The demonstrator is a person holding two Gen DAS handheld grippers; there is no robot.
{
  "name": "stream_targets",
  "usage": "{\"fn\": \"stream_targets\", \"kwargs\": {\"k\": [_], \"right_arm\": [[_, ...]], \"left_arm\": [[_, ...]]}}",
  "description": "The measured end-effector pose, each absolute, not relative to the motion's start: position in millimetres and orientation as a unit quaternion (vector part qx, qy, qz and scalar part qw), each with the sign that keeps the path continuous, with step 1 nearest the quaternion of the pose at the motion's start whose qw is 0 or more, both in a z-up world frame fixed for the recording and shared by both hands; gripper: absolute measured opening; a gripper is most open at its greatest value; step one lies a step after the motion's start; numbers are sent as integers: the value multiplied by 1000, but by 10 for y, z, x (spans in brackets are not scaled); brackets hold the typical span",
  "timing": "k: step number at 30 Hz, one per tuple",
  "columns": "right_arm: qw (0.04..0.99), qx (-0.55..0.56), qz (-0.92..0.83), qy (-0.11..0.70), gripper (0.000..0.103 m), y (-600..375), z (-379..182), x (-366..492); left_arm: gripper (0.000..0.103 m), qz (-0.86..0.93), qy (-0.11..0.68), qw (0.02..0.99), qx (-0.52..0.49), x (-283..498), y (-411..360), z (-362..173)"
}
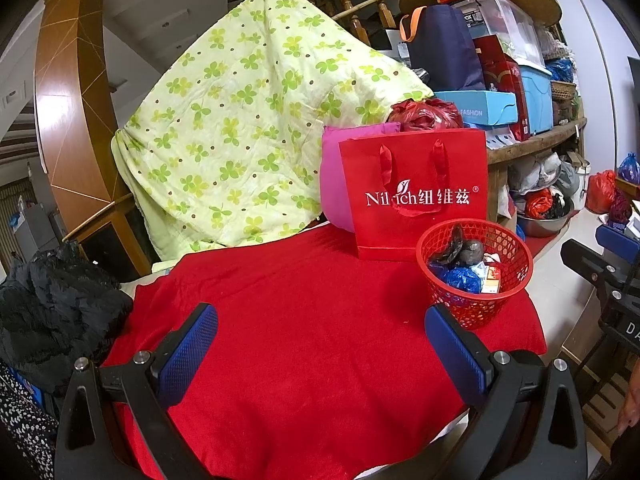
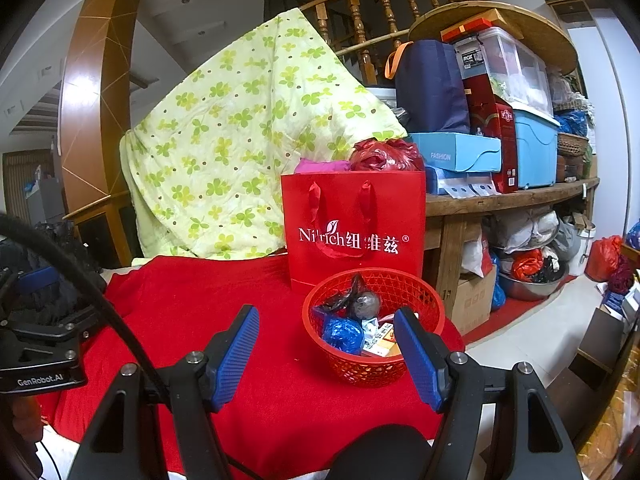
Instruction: Collect trash
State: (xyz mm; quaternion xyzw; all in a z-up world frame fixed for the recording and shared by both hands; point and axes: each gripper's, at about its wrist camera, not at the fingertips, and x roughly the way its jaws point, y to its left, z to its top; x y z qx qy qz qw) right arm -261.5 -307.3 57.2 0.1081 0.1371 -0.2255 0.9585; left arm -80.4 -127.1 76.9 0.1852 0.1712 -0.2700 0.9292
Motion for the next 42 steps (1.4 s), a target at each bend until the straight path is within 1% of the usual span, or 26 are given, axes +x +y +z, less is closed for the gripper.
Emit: {"fn": "stream_targets", "kwargs": {"k": [22, 30, 42], "right_arm": [[958, 109, -225, 141, 73, -3071, 566, -2574], [955, 113, -231, 148, 73, -3087, 433, -2554], [951, 118, -241, 154, 73, -3401, 575, -2333]], "left_arm": [[103, -270, 176, 928, 188, -765, -1261, 735], [103, -272, 178, 926, 191, -771, -1294, 700], [103, -280, 179, 921, 203, -674, -1444, 645]]}}
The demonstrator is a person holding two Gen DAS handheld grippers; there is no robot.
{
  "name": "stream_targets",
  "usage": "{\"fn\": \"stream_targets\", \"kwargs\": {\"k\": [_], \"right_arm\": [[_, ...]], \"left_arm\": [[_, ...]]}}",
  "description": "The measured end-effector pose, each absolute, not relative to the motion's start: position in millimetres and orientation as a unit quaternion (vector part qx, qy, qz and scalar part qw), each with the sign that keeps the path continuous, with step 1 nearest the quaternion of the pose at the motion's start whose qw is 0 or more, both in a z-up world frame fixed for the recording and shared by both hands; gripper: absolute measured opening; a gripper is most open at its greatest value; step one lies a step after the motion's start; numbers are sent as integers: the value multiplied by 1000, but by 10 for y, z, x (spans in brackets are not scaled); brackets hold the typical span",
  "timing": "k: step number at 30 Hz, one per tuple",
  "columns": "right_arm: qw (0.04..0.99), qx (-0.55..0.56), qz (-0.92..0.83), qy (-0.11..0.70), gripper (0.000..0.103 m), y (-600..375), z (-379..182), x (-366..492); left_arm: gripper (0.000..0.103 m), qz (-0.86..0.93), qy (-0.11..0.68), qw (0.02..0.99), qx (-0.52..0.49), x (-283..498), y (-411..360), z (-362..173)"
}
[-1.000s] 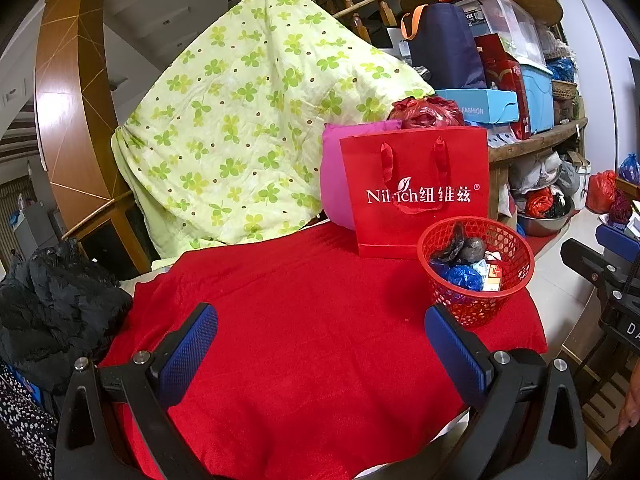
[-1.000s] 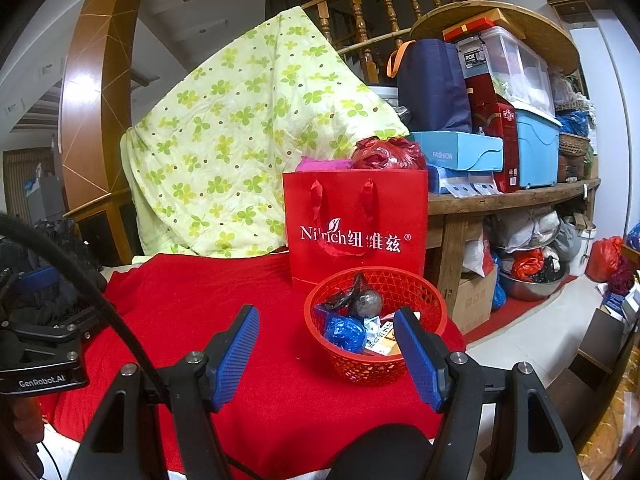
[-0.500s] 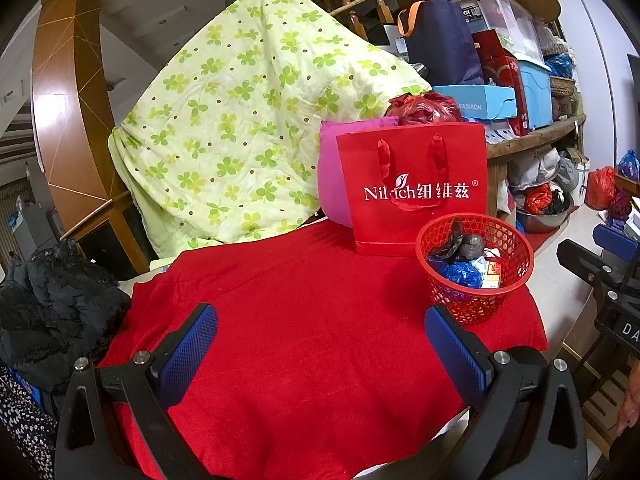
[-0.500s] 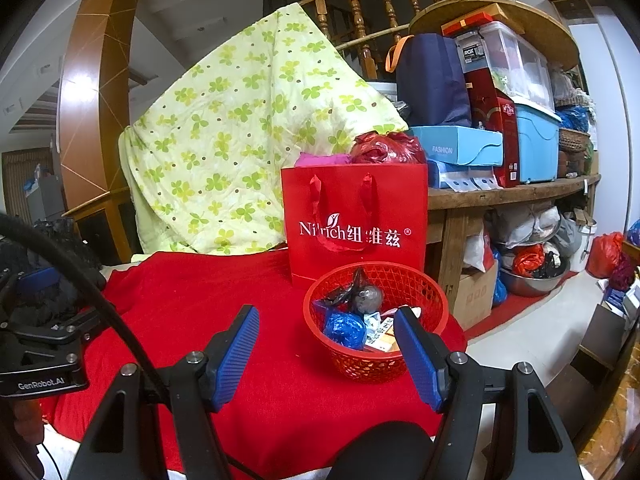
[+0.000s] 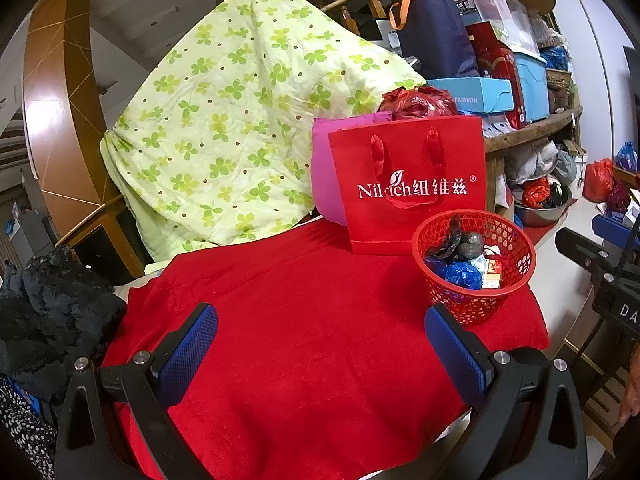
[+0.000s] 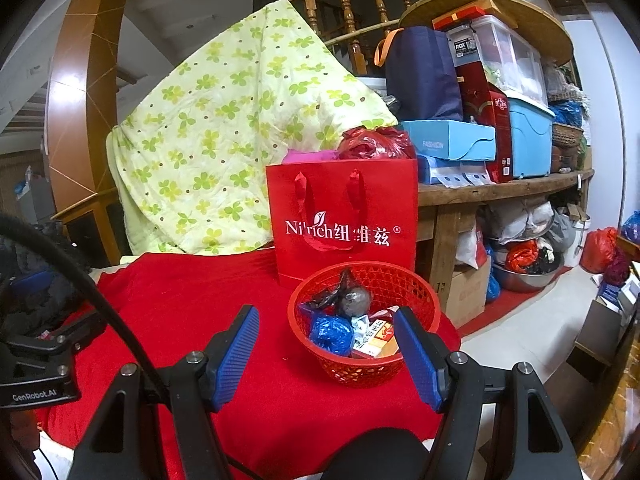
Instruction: Collect trash
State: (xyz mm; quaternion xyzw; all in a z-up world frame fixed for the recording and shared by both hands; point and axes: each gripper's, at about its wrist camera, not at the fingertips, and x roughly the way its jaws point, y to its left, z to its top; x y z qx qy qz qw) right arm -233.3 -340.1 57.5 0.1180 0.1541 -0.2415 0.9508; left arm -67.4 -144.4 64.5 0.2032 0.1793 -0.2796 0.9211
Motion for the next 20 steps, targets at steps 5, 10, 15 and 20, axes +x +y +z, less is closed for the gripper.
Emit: {"fn": "stream_targets", "kwargs": {"k": [5, 10, 15, 20], "right_arm": [[949, 125, -246, 154, 73, -3491, 574, -2327], [948, 126, -246, 155, 73, -3512, 566, -2349], [949, 121, -246, 157, 73, -3524, 565, -2314], [947, 117, -244, 176, 73, -3518, 530, -2100]], "left_arm": [[103, -277, 183, 920, 209, -618, -1503, 643], [103, -283, 183, 917, 214, -657, -1522, 656], [103, -290, 178, 916, 214, -656, -1509, 667], [103, -302, 193, 921, 154, -320, -1289, 623]]}}
